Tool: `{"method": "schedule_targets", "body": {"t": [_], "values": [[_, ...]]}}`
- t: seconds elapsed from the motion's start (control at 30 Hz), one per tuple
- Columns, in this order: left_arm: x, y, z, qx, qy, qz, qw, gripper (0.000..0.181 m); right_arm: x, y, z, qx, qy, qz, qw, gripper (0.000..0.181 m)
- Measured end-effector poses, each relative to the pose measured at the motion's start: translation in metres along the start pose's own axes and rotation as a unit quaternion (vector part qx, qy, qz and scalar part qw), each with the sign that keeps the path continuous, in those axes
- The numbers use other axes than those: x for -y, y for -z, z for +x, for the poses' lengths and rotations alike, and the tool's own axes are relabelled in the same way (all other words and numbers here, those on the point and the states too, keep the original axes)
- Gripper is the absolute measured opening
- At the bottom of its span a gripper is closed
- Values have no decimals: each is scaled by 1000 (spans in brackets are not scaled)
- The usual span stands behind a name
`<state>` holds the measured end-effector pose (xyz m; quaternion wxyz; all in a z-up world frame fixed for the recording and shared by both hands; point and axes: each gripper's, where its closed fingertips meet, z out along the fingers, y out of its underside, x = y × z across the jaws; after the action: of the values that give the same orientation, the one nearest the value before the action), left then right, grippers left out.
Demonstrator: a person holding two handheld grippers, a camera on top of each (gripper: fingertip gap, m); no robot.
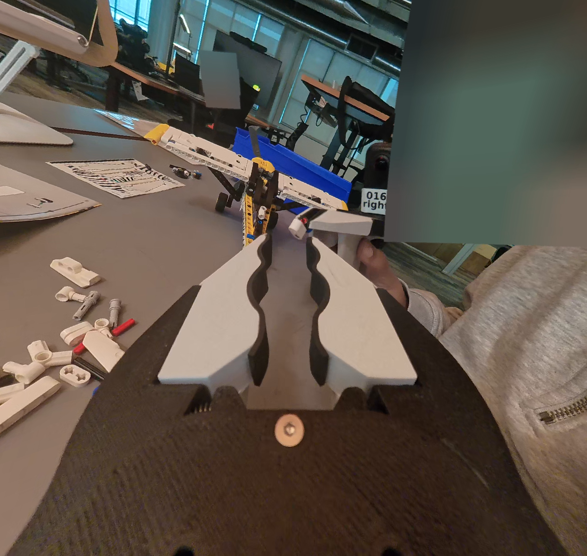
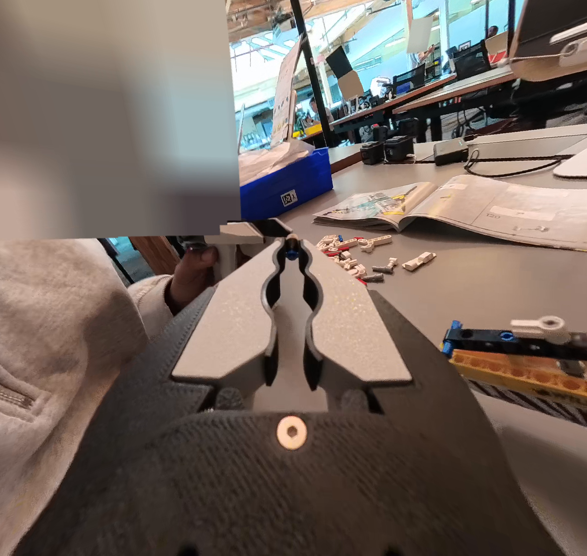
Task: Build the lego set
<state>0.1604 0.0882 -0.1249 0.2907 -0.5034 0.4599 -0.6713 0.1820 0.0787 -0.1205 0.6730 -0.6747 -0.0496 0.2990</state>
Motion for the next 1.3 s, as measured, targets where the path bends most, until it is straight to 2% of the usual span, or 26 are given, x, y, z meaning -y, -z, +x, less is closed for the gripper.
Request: {"method": "schedule_targets", "body": {"t": [0.2, 0.43, 0.57, 0.63, 0.8, 1.03, 1.2, 1.3], "values": [[-9, -6, 5, 4, -28, -31, 999, 25, 3, 2, -1, 15, -29, 16, 999, 6], [-10, -7, 8, -7, -23, -31, 999, 27, 2, -1, -15, 52, -33, 19, 998, 6], [-10, -7, 11, -12, -27, -30, 999, 21, 1, -2, -17, 63, -40, 15, 997, 6], [-10, -7, 14, -26, -27, -28, 999, 11, 0, -3, -18, 66, -44, 14, 997, 6], [-8, -6, 22, -67, 10, -20, 998, 5, -2, -4, -23, 86, -60, 8, 994, 6], [10, 2, 22, -110, 98, 30, 989, 5, -9, -7, -33, 107, -57, -16, 992, 5], [6, 0, 23, -110, 94, 17, 989, 7, -11, -8, -34, 110, -54, -23, 992, 5], [5, 0, 24, -113, 95, 18, 989, 17, -8, -7, -31, 103, -60, -12, 993, 5]]}}
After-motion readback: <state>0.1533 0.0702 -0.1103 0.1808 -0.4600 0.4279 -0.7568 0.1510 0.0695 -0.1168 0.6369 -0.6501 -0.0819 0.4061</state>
